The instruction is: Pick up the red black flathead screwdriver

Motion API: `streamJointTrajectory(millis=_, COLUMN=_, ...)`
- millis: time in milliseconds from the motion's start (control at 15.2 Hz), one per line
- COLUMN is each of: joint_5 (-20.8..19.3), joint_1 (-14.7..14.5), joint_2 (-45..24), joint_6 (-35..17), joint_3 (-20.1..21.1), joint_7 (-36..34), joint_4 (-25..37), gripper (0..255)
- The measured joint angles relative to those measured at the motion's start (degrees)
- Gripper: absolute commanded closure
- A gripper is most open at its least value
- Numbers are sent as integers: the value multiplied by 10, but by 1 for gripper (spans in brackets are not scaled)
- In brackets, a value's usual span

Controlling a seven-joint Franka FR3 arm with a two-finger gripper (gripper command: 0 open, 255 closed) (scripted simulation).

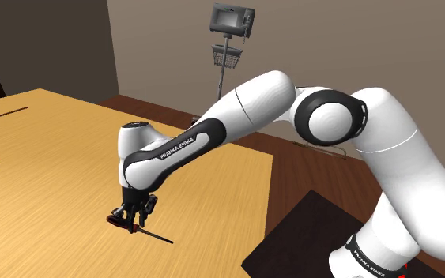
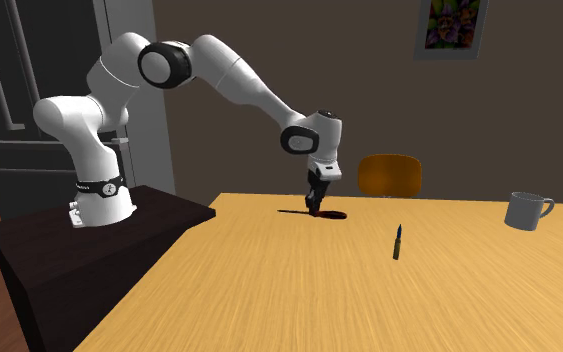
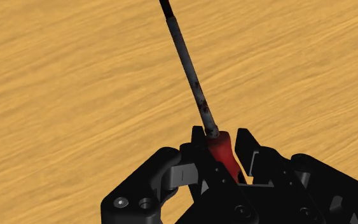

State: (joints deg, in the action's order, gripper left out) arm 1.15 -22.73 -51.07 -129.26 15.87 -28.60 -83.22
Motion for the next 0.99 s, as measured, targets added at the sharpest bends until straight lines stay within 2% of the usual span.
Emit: streamJointTrajectory(millis=990, joint_5=8, joint_1=8, joint_2=70, joint_6=62, joint_3=9, joint_7=-9, joint_4=-7, gripper=255)
